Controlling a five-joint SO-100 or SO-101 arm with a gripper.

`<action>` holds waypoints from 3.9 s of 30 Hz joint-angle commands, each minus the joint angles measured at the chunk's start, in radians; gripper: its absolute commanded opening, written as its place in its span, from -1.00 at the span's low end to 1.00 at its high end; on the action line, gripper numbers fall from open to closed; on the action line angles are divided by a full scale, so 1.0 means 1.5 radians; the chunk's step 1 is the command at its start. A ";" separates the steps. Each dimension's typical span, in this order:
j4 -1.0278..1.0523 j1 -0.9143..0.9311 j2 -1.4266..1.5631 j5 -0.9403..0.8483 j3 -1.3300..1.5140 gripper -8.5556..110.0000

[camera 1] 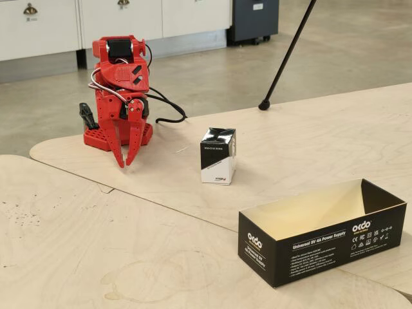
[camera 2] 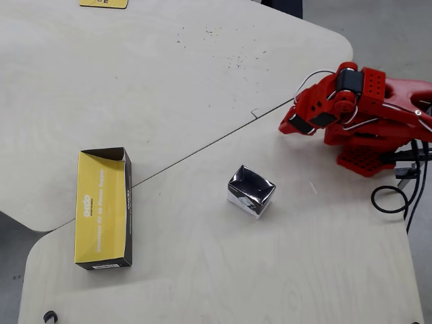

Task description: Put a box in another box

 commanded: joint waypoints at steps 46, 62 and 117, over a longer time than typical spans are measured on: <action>0.031 0.002 0.006 -0.002 -0.002 -0.86; 0.031 0.002 0.006 -0.002 -0.002 -0.86; 0.105 -0.057 -0.828 0.433 -1.070 -0.20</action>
